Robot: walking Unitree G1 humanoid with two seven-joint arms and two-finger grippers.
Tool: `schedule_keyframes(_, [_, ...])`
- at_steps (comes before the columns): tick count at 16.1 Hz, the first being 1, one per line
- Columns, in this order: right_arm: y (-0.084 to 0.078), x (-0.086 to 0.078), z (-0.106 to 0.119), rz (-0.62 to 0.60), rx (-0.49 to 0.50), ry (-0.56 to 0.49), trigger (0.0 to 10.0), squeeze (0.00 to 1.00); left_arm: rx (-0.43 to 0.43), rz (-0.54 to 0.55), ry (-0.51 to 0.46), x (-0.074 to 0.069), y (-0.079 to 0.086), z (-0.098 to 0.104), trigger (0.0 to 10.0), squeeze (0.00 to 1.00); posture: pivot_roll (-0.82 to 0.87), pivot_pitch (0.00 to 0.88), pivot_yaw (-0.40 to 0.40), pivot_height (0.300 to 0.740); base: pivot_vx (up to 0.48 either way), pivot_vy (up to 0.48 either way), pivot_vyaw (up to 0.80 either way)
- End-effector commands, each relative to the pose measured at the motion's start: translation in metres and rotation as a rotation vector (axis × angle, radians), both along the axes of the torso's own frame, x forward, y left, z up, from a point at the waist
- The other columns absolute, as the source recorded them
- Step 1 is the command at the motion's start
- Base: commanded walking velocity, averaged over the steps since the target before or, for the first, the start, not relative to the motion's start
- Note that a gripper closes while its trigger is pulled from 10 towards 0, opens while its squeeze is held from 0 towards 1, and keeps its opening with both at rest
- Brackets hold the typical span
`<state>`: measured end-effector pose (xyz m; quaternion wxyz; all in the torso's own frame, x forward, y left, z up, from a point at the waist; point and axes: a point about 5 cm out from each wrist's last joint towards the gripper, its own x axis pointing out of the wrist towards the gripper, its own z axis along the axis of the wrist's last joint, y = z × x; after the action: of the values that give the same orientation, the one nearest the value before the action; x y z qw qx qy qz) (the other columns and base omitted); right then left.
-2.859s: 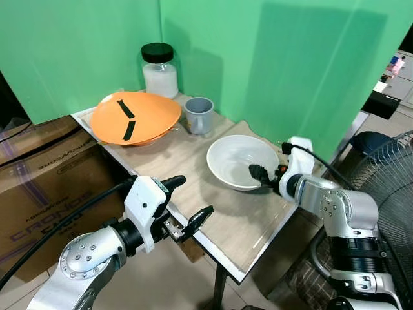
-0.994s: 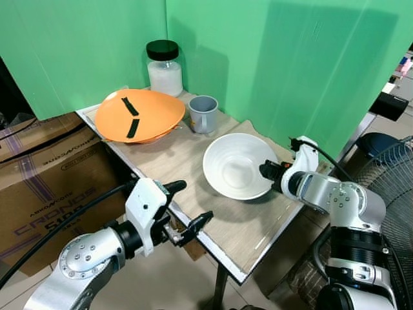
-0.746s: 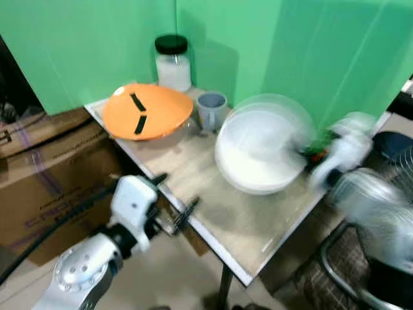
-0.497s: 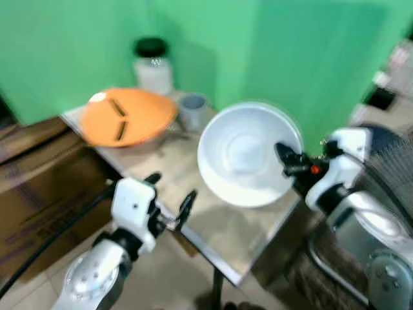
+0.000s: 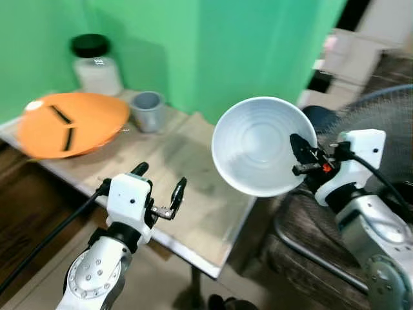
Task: Setting the table
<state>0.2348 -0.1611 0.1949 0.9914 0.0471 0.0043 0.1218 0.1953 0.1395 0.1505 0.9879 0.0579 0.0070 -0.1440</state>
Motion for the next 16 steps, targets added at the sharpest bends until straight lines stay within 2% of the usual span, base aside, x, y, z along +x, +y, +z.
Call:
schedule_keyframes(1, [-0.001,0.001,0.002,-0.020,-0.002,-0.026,10.0,0.00,0.006,0.017,-0.038,0.001,0.000,0.005,10.0,0.41,0.04,0.000,-0.052,0.740,0.000,0.000,-0.80])
schedule_keyframes(2, [0.001,-0.001,0.004,-0.005,0.006,-0.041,10.0,0.00,-0.002,0.057,-0.081,0.004,0.003,0.012,10.0,0.41,0.04,0.000,-0.061,0.740,0.000,0.000,-0.80])
schedule_keyframes(6, [0.005,0.000,0.003,0.007,-0.003,-0.057,10.0,0.00,0.011,0.100,-0.086,0.002,0.010,0.010,10.0,0.42,0.04,0.000,-0.062,0.740,0.000,0.000,-0.80])
schedule_keyframes(9, [0.000,0.000,0.002,-0.023,0.021,-0.041,10.0,0.00,-0.002,0.121,-0.103,0.003,0.012,0.014,10.0,0.42,0.04,0.000,-0.075,0.740,0.000,0.000,-0.80])
schedule_keyframes(16, [0.005,0.007,0.010,-0.019,0.057,-0.078,10.0,0.00,-0.021,0.171,-0.123,0.002,0.018,0.016,10.0,0.42,0.04,0.000,-0.078,0.740,0.000,0.000,-0.80])
